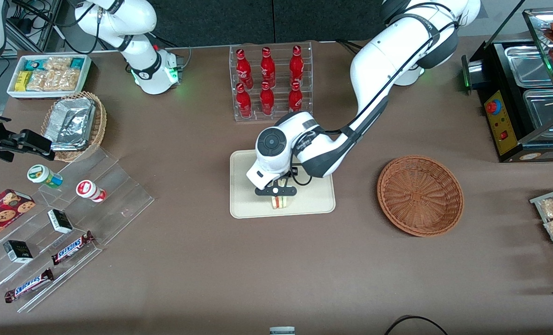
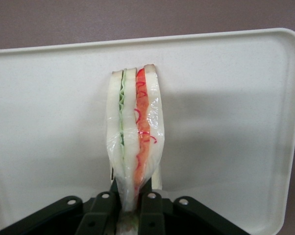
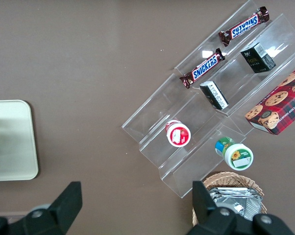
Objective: Place sandwich from basket to tray
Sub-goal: 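Lower the sandwich onto the tray and open the left gripper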
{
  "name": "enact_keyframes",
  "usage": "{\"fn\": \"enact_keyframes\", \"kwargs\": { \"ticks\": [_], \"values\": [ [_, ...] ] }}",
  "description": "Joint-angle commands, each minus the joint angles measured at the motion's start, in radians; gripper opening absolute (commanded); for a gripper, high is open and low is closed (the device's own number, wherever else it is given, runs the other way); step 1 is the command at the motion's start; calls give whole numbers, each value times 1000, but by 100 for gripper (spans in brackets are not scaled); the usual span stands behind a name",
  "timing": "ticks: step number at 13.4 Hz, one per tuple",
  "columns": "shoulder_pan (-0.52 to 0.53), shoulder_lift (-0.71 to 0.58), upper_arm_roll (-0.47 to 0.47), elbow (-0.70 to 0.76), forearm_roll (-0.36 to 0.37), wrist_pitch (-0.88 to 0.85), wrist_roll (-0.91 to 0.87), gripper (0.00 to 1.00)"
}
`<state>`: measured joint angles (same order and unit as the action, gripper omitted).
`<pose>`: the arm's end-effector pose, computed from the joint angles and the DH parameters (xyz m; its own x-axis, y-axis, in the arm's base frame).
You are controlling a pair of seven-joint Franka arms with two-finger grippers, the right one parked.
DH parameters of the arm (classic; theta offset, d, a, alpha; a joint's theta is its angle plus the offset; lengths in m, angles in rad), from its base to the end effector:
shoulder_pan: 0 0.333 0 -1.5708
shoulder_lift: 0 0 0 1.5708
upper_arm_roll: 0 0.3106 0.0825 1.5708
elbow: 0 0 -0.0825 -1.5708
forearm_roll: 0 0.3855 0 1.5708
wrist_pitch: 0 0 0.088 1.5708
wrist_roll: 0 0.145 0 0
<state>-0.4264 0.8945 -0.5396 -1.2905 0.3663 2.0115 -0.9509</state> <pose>0.5056 -0.5312 0.2074 0.9943 -0.0225 -0.1045 -0.0213 -0.9997 0.0126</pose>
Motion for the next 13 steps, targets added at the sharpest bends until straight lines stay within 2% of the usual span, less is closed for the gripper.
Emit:
{"fn": "enact_keyframes", "kwargs": {
  "ticks": [1,8,11,13],
  "values": [
    [-17,-3,12,-4,20,21,-11,100],
    [9,-95,10,20,6,-54,1,100],
    [52,-175,10,19,6,-170,47,100],
    [119,-213,3,10,-3,-201,82,100]
  ]
}}
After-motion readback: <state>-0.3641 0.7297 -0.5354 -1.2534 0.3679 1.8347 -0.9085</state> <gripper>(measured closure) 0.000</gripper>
